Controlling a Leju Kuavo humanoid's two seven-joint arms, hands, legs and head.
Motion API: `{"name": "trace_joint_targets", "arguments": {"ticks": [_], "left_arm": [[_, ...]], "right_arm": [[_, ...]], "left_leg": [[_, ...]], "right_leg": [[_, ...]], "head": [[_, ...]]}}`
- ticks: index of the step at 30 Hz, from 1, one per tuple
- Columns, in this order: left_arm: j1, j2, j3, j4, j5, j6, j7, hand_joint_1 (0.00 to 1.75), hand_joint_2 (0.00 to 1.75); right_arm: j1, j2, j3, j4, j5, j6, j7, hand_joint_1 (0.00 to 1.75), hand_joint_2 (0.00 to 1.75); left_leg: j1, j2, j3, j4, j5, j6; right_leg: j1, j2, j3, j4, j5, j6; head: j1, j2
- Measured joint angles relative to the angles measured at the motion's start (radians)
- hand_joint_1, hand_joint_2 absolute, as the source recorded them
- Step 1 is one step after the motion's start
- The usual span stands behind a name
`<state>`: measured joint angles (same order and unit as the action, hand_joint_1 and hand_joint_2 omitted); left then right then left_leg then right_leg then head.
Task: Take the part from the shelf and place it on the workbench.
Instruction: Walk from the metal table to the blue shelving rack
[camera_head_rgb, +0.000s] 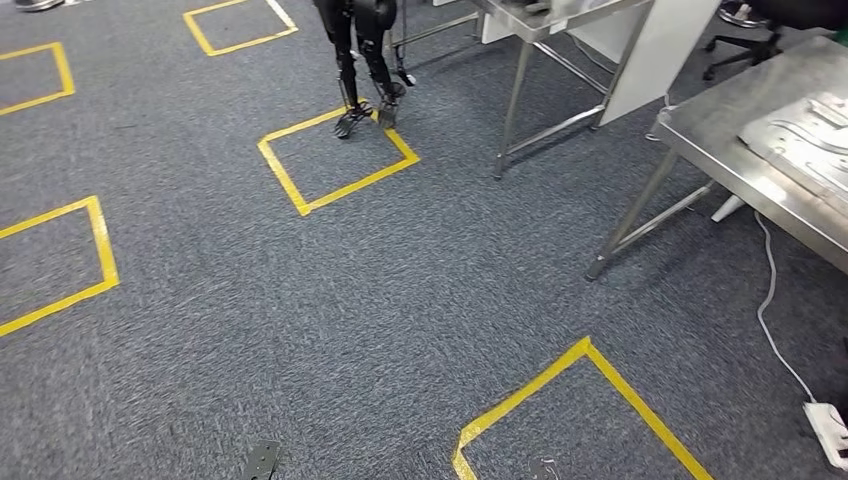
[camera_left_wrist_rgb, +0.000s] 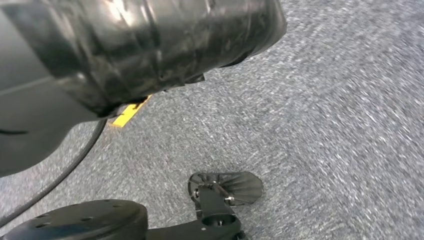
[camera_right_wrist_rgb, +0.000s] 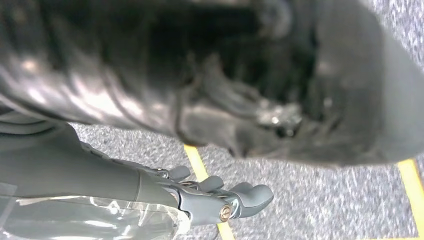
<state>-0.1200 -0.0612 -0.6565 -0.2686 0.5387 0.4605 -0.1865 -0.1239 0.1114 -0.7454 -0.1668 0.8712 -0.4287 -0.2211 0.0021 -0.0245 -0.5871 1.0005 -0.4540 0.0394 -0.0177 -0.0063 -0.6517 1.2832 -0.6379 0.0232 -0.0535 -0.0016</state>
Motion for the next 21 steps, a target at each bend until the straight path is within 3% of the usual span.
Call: {"name": "trace_joint_targets", "arguments": {"ticks": [1,2,3,5,7,9,11,13,15,16,17,18,19,21], "left_arm": [[0.002,0.0,0.0,0.0,0.004,0.0,-0.003,0.0,0.0],[0.004,0.0,0.0,0.0,0.01,0.0,-0.006,0.0,0.0],[0.006,0.0,0.0,0.0,0.015,0.001,-0.009,0.0,0.0],[0.006,-0.001,0.0,0.0,0.023,0.001,-0.012,0.0,0.0],[0.006,-0.001,0.0,0.0,0.027,0.0,-0.013,0.0,0.0],[0.01,-0.001,0.0,0.0,0.032,0.0,-0.014,0.0,0.0],[0.013,-0.001,0.0,0.0,0.037,0.001,-0.015,0.0,0.0],[0.011,-0.001,0.0,0.0,0.039,0.002,-0.016,0.0,0.0],[0.008,-0.002,0.0,0.0,0.039,0.002,-0.017,0.0,0.0],[0.009,-0.003,0.0,0.0,0.04,0.003,-0.017,0.0,0.0],[0.01,-0.004,0.0,0.0,0.043,0.005,-0.019,0.0,0.0],[0.01,-0.004,0.0,0.0,0.047,0.008,-0.021,0.0,0.0],[0.01,-0.004,0.0,0.0,0.052,0.012,-0.025,0.0,0.0],[0.007,-0.004,0.0,0.0,0.061,0.021,-0.035,0.0,0.0]], "right_arm": [[0.0,0.0,-0.001,0.0,0.002,-0.002,-0.001,0.0,0.0],[-0.001,0.0,-0.002,0.001,0.005,-0.005,-0.004,0.0,0.0],[-0.002,0.0,-0.002,0.001,0.008,-0.009,-0.008,0.0,0.0],[-0.006,-0.001,-0.003,0.001,0.01,-0.016,-0.015,0.0,0.0],[-0.01,-0.001,-0.006,0.002,0.01,-0.02,-0.02,0.0,0.0],[-0.017,-0.001,-0.01,0.002,0.01,-0.021,-0.021,0.0,0.0],[-0.023,-0.001,-0.012,0.001,0.01,-0.022,-0.021,0.0,0.0],[-0.025,-0.001,-0.012,0.001,0.012,-0.022,-0.022,0.0,0.0],[-0.024,-0.001,-0.014,0.002,0.012,-0.021,-0.02,0.0,0.0],[-0.024,-0.001,-0.015,0.002,0.012,-0.019,-0.017,0.0,0.0],[-0.025,-0.001,-0.017,0.002,0.011,-0.015,-0.012,0.0,0.0],[-0.025,-0.001,-0.018,0.002,0.01,-0.01,-0.005,0.0,0.0],[-0.026,-0.001,-0.019,0.002,0.01,-0.005,0.002,0.0,0.0],[-0.026,-0.004,-0.021,0.002,0.007,0.003,0.012,0.0,0.0]], "left_leg": [[-0.001,-0.014,0.0,0.001,0.0,0.0],[-0.001,-0.028,0.001,0.003,-0.001,-0.001],[0.0,-0.043,0.001,0.007,-0.002,-0.003],[0.0,-0.068,-0.004,0.018,-0.006,-0.01],[0.001,-0.087,-0.013,0.024,-0.007,-0.021],[0.005,-0.103,-0.018,0.021,-0.004,-0.034],[0.004,-0.07,-0.032,0.047,-0.02,-0.044],[0.004,-0.013,-0.081,0.148,-0.072,-0.051],[0.006,0.008,-0.145,0.273,-0.12,-0.057],[0.007,0.011,-0.16,0.301,-0.122,-0.059],[0.008,0.014,-0.155,0.289,-0.105,-0.059],[0.008,0.02,-0.13,0.239,-0.074,-0.057],[0.007,0.036,-0.091,0.167,-0.04,-0.053],[-0.002,0.069,-0.029,0.049,-0.004,-0.042]], "right_leg": [[-0.001,0.002,-0.012,0.014,0.009,0.0],[-0.001,0.005,-0.006,-0.01,0.037,-0.001],[-0.003,0.014,0.015,-0.066,0.077,-0.001],[-0.008,0.058,0.063,-0.185,0.13,-0.005],[-0.007,0.084,0.081,-0.232,0.137,-0.011],[-0.004,0.066,0.086,-0.239,0.141,-0.021],[-0.005,0.044,0.094,-0.25,0.148,-0.036],[-0.002,0.017,0.097,-0.256,0.151,-0.046],[0.002,-0.013,0.097,-0.256,0.149,-0.049],[0.003,-0.026,0.097,-0.255,0.148,-0.05],[0.004,-0.038,0.098,-0.255,0.146,-0.049],[0.004,-0.049,0.1,-0.255,0.144,-0.048],[0.005,-0.059,0.103,-0.255,0.142,-0.046],[0.009,-0.076,0.108,-0.254,0.136,-0.038]], "head": [[0.0,0.0],[0.0,0.0],[0.0,0.0],[0.0,0.0],[0.0,0.0],[0.001,0.0],[-0.002,0.0],[-0.006,0.0],[-0.007,0.0],[-0.007,0.0],[-0.008,0.0],[-0.008,0.0],[-0.008,0.0],[-0.007,0.0]]}}
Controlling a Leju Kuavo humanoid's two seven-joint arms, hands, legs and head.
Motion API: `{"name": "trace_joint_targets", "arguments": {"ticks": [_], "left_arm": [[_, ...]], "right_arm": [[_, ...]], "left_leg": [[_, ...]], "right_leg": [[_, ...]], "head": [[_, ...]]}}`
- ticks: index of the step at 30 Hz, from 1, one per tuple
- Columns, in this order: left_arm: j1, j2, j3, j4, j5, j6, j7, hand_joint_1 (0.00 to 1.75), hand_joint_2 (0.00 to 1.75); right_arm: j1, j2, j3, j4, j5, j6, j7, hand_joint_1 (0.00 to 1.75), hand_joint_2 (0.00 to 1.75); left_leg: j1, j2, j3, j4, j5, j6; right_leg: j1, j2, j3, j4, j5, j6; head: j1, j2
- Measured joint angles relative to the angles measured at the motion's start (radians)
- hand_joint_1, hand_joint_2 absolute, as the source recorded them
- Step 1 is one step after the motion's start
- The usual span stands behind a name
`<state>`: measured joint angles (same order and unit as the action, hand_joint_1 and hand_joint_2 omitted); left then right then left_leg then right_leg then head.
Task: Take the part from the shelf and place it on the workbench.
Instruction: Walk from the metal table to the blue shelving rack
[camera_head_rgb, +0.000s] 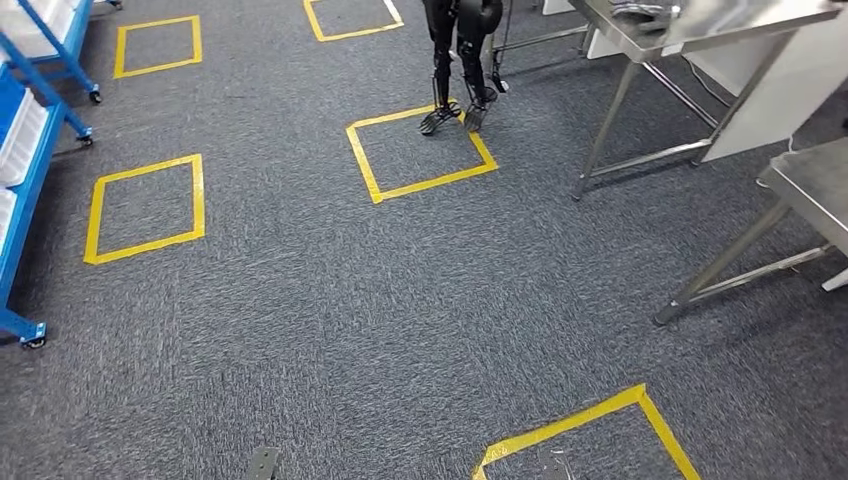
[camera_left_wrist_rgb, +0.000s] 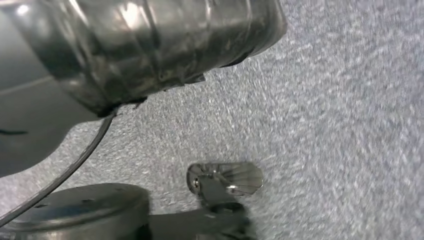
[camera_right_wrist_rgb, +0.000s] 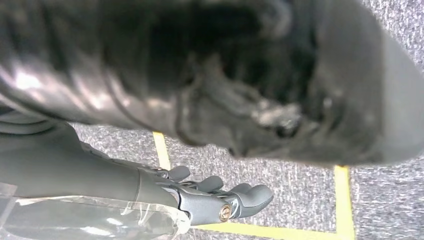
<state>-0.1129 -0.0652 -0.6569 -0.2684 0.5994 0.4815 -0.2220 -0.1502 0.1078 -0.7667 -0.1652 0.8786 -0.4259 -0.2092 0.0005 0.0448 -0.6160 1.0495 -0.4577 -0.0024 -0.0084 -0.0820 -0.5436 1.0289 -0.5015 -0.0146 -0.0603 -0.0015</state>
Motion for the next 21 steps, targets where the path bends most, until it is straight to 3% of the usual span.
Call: {"name": "trace_joint_targets", "arguments": {"ticks": [1,3,5,6,8,9,10,11,12,13,15,17,19,21], "left_arm": [[-0.001,0.0,0.0,0.0,0.004,0.004,-0.005,0.0,0.0],[0.001,0.0,0.0,0.0,0.012,0.012,-0.013,0.0,0.0],[0.008,0.001,0.0,0.0,0.022,0.018,-0.019,0.0,0.0],[0.011,0.001,0.0,0.001,0.027,0.02,-0.022,0.0,0.0],[0.014,0.001,0.0,0.001,0.041,0.023,-0.03,0.0,0.0],[0.015,0.001,0.0,0.002,0.047,0.024,-0.035,0.0,0.0],[0.018,0.001,0.0,0.002,0.053,0.025,-0.039,0.0,0.0],[0.02,0.001,0.0,0.002,0.058,0.026,-0.042,0.0,0.0],[0.023,0.001,0.0,0.002,0.06,0.026,-0.044,0.0,0.0],[0.024,0.001,0.0,0.003,0.062,0.027,-0.045,0.0,0.0],[0.024,0.001,0.0,0.003,0.066,0.028,-0.05,0.0,0.0],[0.026,0.001,0.001,0.004,0.071,0.03,-0.059,0.0,0.0],[0.029,0.001,0.001,0.005,0.078,0.035,-0.066,0.0,0.0],[0.032,0.001,0.001,0.007,0.085,0.048,-0.071,0.0,0.0]], "right_arm": [[0.0,-0.002,-0.002,0.0,-0.001,0.003,0.002,0.0,0.0],[0.0,-0.005,-0.005,0.0,0.0,0.009,0.003,0.0,0.0],[-0.001,-0.007,-0.006,0.0,0.006,0.015,0.001,0.0,0.0],[-0.001,-0.008,-0.006,0.0,0.011,0.018,-0.001,0.0,0.0],[-0.001,-0.009,-0.006,0.0,0.02,0.023,-0.002,0.0,0.0],[-0.001,-0.009,-0.006,0.0,0.023,0.026,-0.001,0.0,0.0],[-0.001,-0.008,-0.006,0.001,0.027,0.028,-0.001,0.0,0.0],[-0.001,-0.008,-0.006,0.001,0.03,0.03,0.0,0.0,0.0],[-0.003,-0.008,-0.006,0.001,0.032,0.03,0.0,0.0,0.0],[-0.004,-0.009,-0.006,0.001,0.033,0.03,0.001,0.0,0.0],[-0.007,-0.009,-0.006,0.001,0.033,0.03,0.002,0.0,0.0],[-0.01,-0.01,-0.006,0.002,0.033,0.032,0.002,0.0,0.0],[-0.01,-0.009,-0.006,0.002,0.032,0.037,-0.004,0.0,0.0],[-0.008,-0.009,-0.006,0.002,0.036,0.048,-0.014,0.0,0.0]], "left_leg": [[-0.005,0.009,0.013,-0.025,0.002,0.006],[-0.007,-0.006,0.016,-0.034,0.002,0.018],[-0.003,-0.024,0.022,-0.044,0.007,0.029],[-0.001,-0.032,0.025,-0.049,0.01,0.036],[-0.001,-0.05,0.024,-0.05,0.011,0.044],[-0.002,-0.062,0.024,-0.049,0.011,0.046],[-0.003,-0.076,0.024,-0.048,0.011,0.046],[-0.003,-0.09,0.024,-0.047,0.011,0.046],[-0.003,-0.105,0.024,-0.044,0.011,0.045],[-0.002,-0.119,0.024,-0.041,0.009,0.043],[-0.002,-0.144,0.019,-0.031,0.007,0.036],[-0.001,-0.162,0.012,-0.027,0.007,0.025],[0.002,-0.174,0.008,-0.029,0.009,0.013],[0.0,-0.14,-0.009,0.004,-0.013,0.004]], "right_leg": [[0.002,-0.007,0.003,-0.001,-0.002,0.005],[0.003,-0.021,0.007,-0.004,-0.006,0.016],[0.0,0.0,0.003,0.016,-0.024,0.027],[-0.001,0.023,-0.012,0.051,-0.046,0.03],[-0.003,0.066,-0.072,0.176,-0.107,0.031],[-0.003,0.073,-0.103,0.237,-0.129,0.031],[-0.003,0.076,-0.123,0.271,-0.132,0.032],[-0.004,0.078,-0.124,0.268,-0.115,0.031],[-0.005,0.082,-0.107,0.224,-0.081,0.031],[-0.007,0.094,-0.077,0.155,-0.043,0.029],[-0.011,0.135,-0.029,0.043,-0.001,0.026],[-0.008,0.152,-0.017,0.014,0.0,0.021],[-0.007,0.131,-0.012,0.008,0.005,0.01],[-0.011,0.11,-0.004,-0.003,0.012,-0.004]], "head": [[0.0,0.0],[0.002,0.0],[0.004,0.0],[0.006,0.0],[0.01,0.0],[0.011,0.0],[0.011,0.0],[0.011,0.0],[0.011,0.0],[0.011,0.0],[0.011,0.0],[0.01,0.0],[0.01,0.0],[0.005,0.0]]}}
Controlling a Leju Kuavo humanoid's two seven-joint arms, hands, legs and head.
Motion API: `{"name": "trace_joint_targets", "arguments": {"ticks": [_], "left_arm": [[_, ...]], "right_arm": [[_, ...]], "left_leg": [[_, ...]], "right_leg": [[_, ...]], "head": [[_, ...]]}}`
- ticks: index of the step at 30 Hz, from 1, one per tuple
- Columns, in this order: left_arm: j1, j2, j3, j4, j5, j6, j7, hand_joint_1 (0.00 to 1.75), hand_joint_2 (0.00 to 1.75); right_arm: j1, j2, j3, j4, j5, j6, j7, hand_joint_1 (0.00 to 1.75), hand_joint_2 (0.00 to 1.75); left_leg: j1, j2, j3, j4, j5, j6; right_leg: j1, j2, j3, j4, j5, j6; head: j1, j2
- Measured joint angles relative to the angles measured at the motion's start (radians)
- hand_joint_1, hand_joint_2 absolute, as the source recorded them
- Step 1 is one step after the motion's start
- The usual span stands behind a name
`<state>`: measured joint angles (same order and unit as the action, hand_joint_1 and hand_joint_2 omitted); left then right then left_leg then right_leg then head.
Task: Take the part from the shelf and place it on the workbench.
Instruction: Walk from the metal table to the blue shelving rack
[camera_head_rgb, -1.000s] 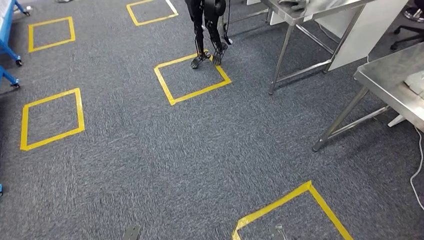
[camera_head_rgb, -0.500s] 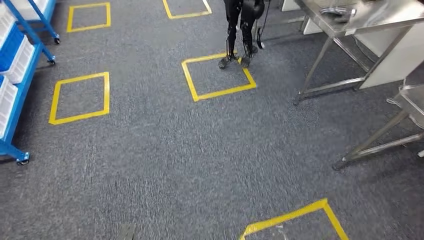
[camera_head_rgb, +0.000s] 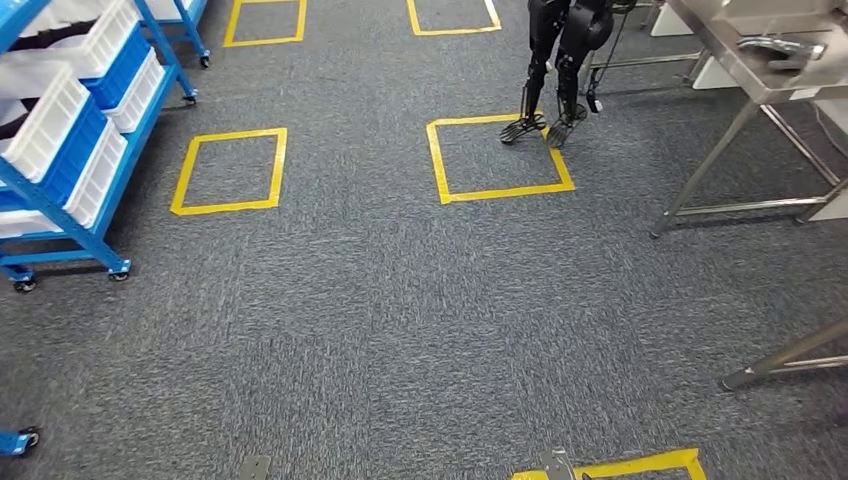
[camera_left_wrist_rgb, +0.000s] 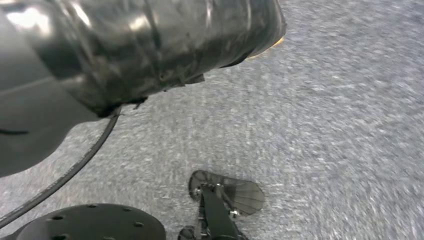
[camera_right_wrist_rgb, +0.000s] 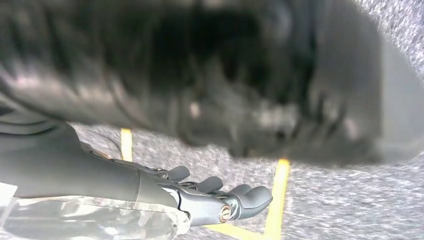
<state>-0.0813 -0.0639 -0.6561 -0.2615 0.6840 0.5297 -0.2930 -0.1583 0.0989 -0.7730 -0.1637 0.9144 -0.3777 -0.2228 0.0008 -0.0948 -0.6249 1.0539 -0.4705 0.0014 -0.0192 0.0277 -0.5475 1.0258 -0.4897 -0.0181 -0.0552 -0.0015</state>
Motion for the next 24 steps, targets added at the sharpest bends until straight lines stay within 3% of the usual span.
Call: {"name": "trace_joint_targets", "arguments": {"ticks": [2,4,5,6,9,11,13,15,17,19,20,21,22,24], "left_arm": [[-0.001,0.0,0.0,0.0,0.007,0.016,-0.003,0.0,0.0],[-0.003,-0.002,0.0,0.001,0.016,0.029,-0.001,0.0,0.0],[-0.003,-0.003,0.0,0.001,0.02,0.034,0.003,0.0,0.0],[-0.002,-0.003,0.0,0.001,0.024,0.038,0.009,0.0,0.0],[-0.004,-0.003,0.001,0.001,0.03,0.044,0.028,0.0,0.0],[-0.006,-0.003,0.001,0.001,0.03,0.046,0.039,0.0,0.0],[-0.007,-0.003,0.001,0.002,0.028,0.046,0.052,0.0,0.0],[-0.006,-0.004,0.001,0.003,0.023,0.047,0.062,0.0,0.0],[-0.009,-0.006,0.001,0.004,0.018,0.049,0.064,0.0,0.0],[-0.011,-0.008,0.001,0.004,0.017,0.051,0.056,0.0,0.0],[-0.011,-0.009,0.001,0.004,0.016,0.051,0.049,0.0,0.0],[-0.01,-0.009,0.001,0.004,0.016,0.051,0.042,0.0,0.0],[-0.009,-0.009,0.001,0.004,0.017,0.051,0.036,0.0,0.0],[-0.009,-0.009,0.001,0.004,0.02,0.045,0.025,0.0,0.0]], "right_arm": [[0.005,0.0,0.0,0.0,0.014,0.016,-0.004,0.0,0.0],[0.015,0.0,0.001,0.0,0.037,0.031,0.001,0.0,0.0],[0.02,0.0,0.002,0.001,0.049,0.038,0.005,0.0,0.0],[0.023,0.0,0.003,0.001,0.06,0.043,0.009,0.0,0.0],[0.026,0.002,0.006,0.002,0.08,0.052,0.015,0.0,0.0],[0.026,0.003,0.01,0.003,0.085,0.054,0.016,0.0,0.0],[0.026,0.003,0.013,0.003,0.088,0.055,0.014,0.0,0.0],[0.025,0.003,0.014,0.002,0.087,0.056,0.006,0.0,0.0],[0.024,0.004,0.017,0.002,0.085,0.056,-0.002,0.0,0.0],[0.027,0.005,0.019,0.003,0.082,0.057,-0.005,0.0,0.0],[0.029,0.005,0.019,0.003,0.08,0.058,-0.006,0.0,0.0],[0.031,0.006,0.019,0.004,0.078,0.058,-0.006,0.0,0.0],[0.031,0.007,0.019,0.004,0.075,0.057,-0.007,0.0,0.0],[0.029,0.008,0.02,0.004,0.072,0.056,-0.008,0.0,0.0]], "left_leg": [[0.0,0.057,-0.051,0.104,-0.056,-0.008],[0.002,0.078,-0.107,0.215,-0.097,-0.013],[0.002,0.082,-0.116,0.23,-0.094,-0.014],[0.003,0.087,-0.104,0.207,-0.073,-0.014],[-0.003,0.132,-0.006,0.019,0.008,-0.004],[-0.01,0.148,0.021,-0.033,0.015,0.008],[-0.011,0.128,0.023,-0.037,0.018,0.019],[-0.007,0.109,0.031,-0.047,0.022,0.031],[-0.005,0.091,0.035,-0.052,0.024,0.04],[-0.007,0.068,0.036,-0.051,0.023,0.045],[-0.008,0.054,0.037,-0.051,0.023,0.045],[-0.009,0.039,0.038,-0.05,0.023,0.045],[-0.01,0.024,0.04,-0.05,0.023,0.045],[-0.01,-0.001,0.041,-0.048,0.022,0.043]], "right_leg": [[0.001,-0.024,0.003,-0.005,0.001,-0.007],[0.004,-0.054,0.004,-0.004,-0.002,-0.008],[0.005,-0.068,0.005,-0.003,-0.005,-0.008],[0.005,-0.081,0.007,-0.002,-0.008,-0.007],[0.007,-0.112,0.017,0.0,-0.019,0.003],[0.01,-0.127,0.023,-0.002,-0.024,0.013],[0.011,-0.138,0.029,-0.005,-0.028,0.024],[0.008,-0.108,0.022,0.021,-0.05,0.033],[0.006,-0.057,-0.026,0.123,-0.102,0.036],[0.007,-0.038,-0.094,0.246,-0.143,0.035],[0.007,-0.035,-0.114,0.272,-0.138,0.033],[0.008,-0.032,-0.116,0.26,-0.114,0.03],[0.009,-0.025,-0.1,0.21,-0.074,0.025],[0.01,0.021,-0.049,0.075,-0.003,0.014]], "head": [[-0.008,0.0],[-0.011,0.0],[-0.011,0.0],[-0.011,0.0],[-0.011,0.0],[-0.01,0.0],[-0.01,0.0],[-0.006,0.0],[0.001,0.0],[0.003,0.0],[0.003,0.0],[0.003,0.0],[0.003,0.0],[0.003,0.0]]}}
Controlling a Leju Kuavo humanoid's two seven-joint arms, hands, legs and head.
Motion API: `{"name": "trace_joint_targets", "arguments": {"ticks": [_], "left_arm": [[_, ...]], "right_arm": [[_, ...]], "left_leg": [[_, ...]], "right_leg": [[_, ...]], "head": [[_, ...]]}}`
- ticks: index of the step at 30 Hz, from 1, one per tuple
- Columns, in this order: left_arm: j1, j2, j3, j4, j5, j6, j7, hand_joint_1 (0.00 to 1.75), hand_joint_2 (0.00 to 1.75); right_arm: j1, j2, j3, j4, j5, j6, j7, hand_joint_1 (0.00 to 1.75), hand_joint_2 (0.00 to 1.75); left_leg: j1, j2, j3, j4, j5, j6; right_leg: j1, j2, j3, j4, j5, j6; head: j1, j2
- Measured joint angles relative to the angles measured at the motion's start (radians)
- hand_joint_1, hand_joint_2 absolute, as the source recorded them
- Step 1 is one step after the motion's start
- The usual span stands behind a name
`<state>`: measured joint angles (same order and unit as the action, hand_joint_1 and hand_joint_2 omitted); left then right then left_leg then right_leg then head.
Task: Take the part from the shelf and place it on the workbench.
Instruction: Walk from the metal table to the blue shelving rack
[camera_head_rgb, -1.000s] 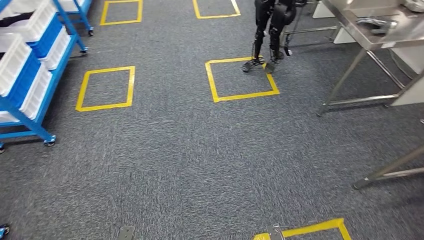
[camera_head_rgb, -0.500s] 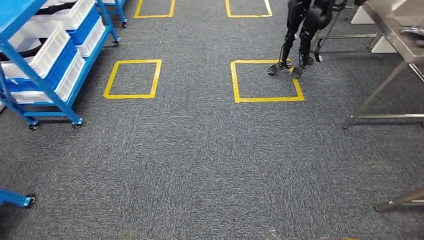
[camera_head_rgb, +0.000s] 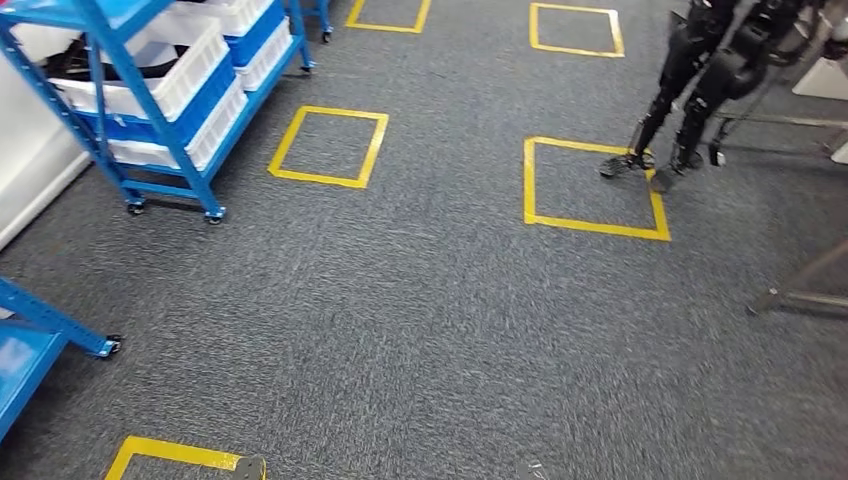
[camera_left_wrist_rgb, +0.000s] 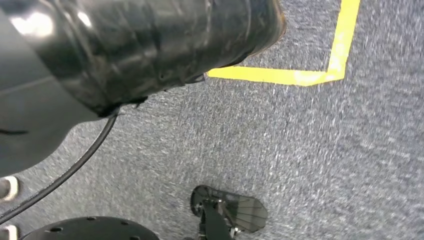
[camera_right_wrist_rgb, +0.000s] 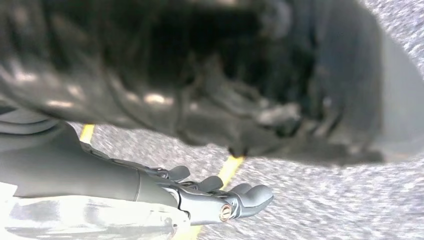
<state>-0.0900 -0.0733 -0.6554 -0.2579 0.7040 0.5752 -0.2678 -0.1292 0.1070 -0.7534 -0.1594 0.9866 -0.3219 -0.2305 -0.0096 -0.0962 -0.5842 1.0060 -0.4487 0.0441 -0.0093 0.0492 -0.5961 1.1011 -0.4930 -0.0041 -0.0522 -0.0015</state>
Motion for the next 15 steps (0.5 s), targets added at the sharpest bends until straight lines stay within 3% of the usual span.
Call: {"name": "trace_joint_targets", "arguments": {"ticks": [2,5,7,9,11,12,13,15], "left_arm": [[0.0,0.0,0.0,0.0,0.008,-0.008,-0.012,0.0,0.0],[0.004,0.001,0.0,0.001,0.02,-0.022,-0.028,0.0,0.0],[0.006,0.002,0.001,0.002,0.023,-0.033,-0.032,0.0,0.0],[0.004,0.003,0.001,0.003,0.022,-0.048,-0.03,0.0,0.0],[0.003,0.003,0.001,0.003,0.018,-0.067,-0.02,0.0,0.0],[0.004,0.002,0.001,0.003,0.015,-0.077,-0.013,0.0,0.0],[0.005,0.002,0.001,0.003,0.012,-0.088,-0.008,0.0,0.0],[0.006,0.002,0.001,0.003,0.008,-0.107,-0.003,0.0,0.0]], "right_arm": [[-0.006,0.0,0.0,0.0,-0.002,-0.002,0.001,0.0,0.0],[-0.021,0.001,0.001,0.0,-0.003,-0.01,0.006,0.0,0.0],[-0.031,0.002,0.001,-0.002,-0.004,-0.022,0.006,0.0,0.0],[-0.036,0.001,0.001,-0.004,-0.008,-0.035,0.004,0.0,0.0],[-0.035,0.0,0.001,-0.004,-0.018,-0.048,-0.001,0.0,0.0],[-0.035,-0.001,0.001,-0.004,-0.024,-0.053,-0.004,0.0,0.0],[-0.034,-0.001,0.001,-0.004,-0.029,-0.058,-0.008,0.0,0.0],[-0.034,-0.004,0.001,-0.004,-0.038,-0.068,-0.012,0.0,0.0]], "left_leg": [[0.002,-0.021,-0.005,0.001,0.001,-0.008],[0.004,-0.043,-0.012,0.0,0.003,-0.025],[0.001,-0.007,-0.03,0.038,-0.022,-0.036],[0.006,0.048,-0.081,0.145,-0.08,-0.047],[0.014,0.073,-0.13,0.241,-0.11,-0.057],[0.018,0.08,-0.133,0.244,-0.099,-0.061],[0.022,0.09,-0.116,0.209,-0.072,-0.065],[0.024,0.128,-0.053,0.086,-0.014,-0.07]], "right_leg": [[0.002,0.031,0.028,-0.069,0.02,-0.005],[0.0,0.005,0.038,-0.084,0.023,-0.013],[-0.007,-0.018,0.048,-0.098,0.03,-0.021],[-0.005,-0.046,0.052,-0.103,0.03,-0.025],[-0.004,-0.077,0.054,-0.101,0.025,-0.026],[-0.005,-0.091,0.055,-0.1,0.022,-0.025],[-0.007,-0.103,0.057,-0.098,0.019,-0.022],[-0.008,-0.126,0.061,-0.09,0.008,-0.01]], "head": [[0.0,0.0],[0.001,0.0],[-0.005,0.0],[-0.013,0.0],[-0.017,0.0],[-0.018,0.0],[-0.018,0.0],[-0.019,0.0]]}}
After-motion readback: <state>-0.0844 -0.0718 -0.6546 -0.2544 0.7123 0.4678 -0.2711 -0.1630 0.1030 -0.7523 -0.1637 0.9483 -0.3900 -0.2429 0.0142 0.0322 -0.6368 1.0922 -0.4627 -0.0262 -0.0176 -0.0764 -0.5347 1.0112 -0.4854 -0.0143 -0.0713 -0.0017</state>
